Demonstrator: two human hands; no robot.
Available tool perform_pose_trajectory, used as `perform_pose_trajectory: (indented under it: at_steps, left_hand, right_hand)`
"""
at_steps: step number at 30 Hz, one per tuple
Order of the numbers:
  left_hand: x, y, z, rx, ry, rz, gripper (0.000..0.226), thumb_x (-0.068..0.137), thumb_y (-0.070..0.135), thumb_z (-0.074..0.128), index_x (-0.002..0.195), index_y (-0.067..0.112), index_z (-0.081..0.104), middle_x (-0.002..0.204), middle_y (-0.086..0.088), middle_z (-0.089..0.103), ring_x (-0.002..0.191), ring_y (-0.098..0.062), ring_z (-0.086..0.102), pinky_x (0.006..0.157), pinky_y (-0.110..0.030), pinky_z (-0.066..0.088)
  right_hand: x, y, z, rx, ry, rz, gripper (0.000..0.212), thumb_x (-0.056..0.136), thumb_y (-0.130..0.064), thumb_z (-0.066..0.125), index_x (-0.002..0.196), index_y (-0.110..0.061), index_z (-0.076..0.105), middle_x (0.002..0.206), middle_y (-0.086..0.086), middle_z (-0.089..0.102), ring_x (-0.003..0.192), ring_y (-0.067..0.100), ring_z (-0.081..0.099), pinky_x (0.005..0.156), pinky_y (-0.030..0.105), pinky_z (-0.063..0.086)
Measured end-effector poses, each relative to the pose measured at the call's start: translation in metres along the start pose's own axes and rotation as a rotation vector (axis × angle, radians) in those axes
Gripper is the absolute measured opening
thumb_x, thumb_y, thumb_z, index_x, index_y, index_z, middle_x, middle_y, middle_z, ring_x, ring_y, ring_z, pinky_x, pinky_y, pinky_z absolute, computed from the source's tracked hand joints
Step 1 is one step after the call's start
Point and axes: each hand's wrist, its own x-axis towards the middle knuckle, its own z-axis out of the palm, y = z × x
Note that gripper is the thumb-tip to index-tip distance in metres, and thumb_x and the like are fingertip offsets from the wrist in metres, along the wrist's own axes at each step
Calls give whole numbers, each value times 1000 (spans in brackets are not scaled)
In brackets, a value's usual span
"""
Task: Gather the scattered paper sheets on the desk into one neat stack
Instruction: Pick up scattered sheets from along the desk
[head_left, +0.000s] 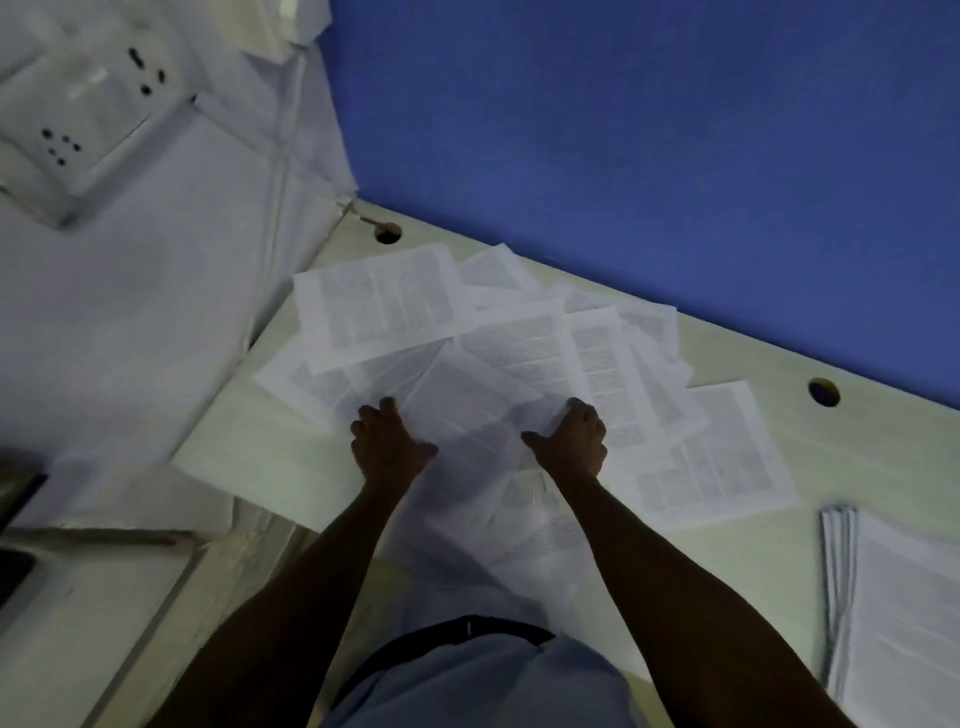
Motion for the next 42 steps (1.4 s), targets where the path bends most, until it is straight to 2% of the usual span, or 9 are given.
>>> perform_pose_trajectory:
  at_steps: [4, 8, 13, 16, 20, 27, 34, 38, 42]
  left_hand:
    - [8, 14, 6, -80, -96, -44, 108, 62, 59, 85, 142, 9, 32, 133, -18, 50, 124, -39, 49, 100, -52, 46]
    - [10, 25, 8, 31, -63, -52, 74, 72, 63, 76, 121, 9, 59, 129, -17, 51, 119, -36, 48, 97, -46, 43]
    - [16, 52, 9, -326, 16, -83, 39, 91, 28, 67, 118, 2, 59, 121, -20, 60, 107, -36, 61, 82, -41, 50]
    - [19, 75, 6, -468, 68, -197, 37, 95, 22, 62, 123, -2, 55, 125, -26, 53, 106, -40, 60, 83, -43, 49]
    - [26, 93, 11, -552, -26, -335, 58, 92, 19, 62, 140, -3, 37, 138, -29, 39, 119, -42, 52, 95, -45, 49]
    - [24, 122, 23, -439, -137, -287, 88, 74, 19, 83, 138, 0, 25, 136, -25, 40, 120, -40, 51, 94, -44, 50]
    - [38, 129, 31, -362, -172, -37, 57, 83, 21, 74, 132, 2, 53, 135, -18, 56, 120, -35, 56, 97, -41, 49]
    - [49, 129, 25, -345, -231, 86, 47, 89, 16, 65, 132, 1, 55, 133, -18, 58, 122, -36, 56, 101, -39, 47]
    - [37, 133, 28, -316, -160, 88, 39, 85, 12, 67, 120, -1, 57, 122, -21, 63, 112, -36, 60, 92, -38, 50]
  right_hand:
    - [8, -4, 4, -42, 19, 79, 116, 69, -67, 83, 152, -8, 26, 150, 15, 39, 137, 38, 40, 107, 54, 41]
    - [22, -2, -2, 33, 37, 102, 82, 86, -62, 70, 141, -9, 39, 137, 16, 55, 125, 39, 54, 104, 52, 42]
    - [29, 8, -10, -22, 104, 5, 53, 94, -59, 61, 119, -13, 65, 117, 13, 66, 114, 36, 60, 97, 49, 50]
    - [39, 14, -16, -145, 169, -16, 48, 92, -54, 65, 113, -12, 73, 126, 15, 60, 122, 37, 53, 101, 53, 48]
    - [53, 28, -24, -114, 64, 118, 98, 73, -60, 83, 144, -11, 37, 155, 20, 33, 145, 40, 31, 112, 57, 39]
    - [55, 15, -27, 13, 38, 60, 77, 87, -70, 61, 130, -7, 50, 128, 17, 57, 120, 39, 55, 99, 53, 50]
    - [52, 2, -25, 305, -100, 31, 70, 98, -75, 33, 96, -17, 74, 96, 4, 72, 94, 25, 68, 92, 40, 53]
    - [59, 18, -31, 153, 263, 128, 62, 99, -67, 41, 124, -14, 64, 131, 16, 60, 124, 36, 54, 106, 50, 45]
    - [71, 31, -46, 1, 112, 211, 74, 98, -66, 43, 142, -6, 44, 146, 20, 45, 138, 39, 39, 111, 55, 36]
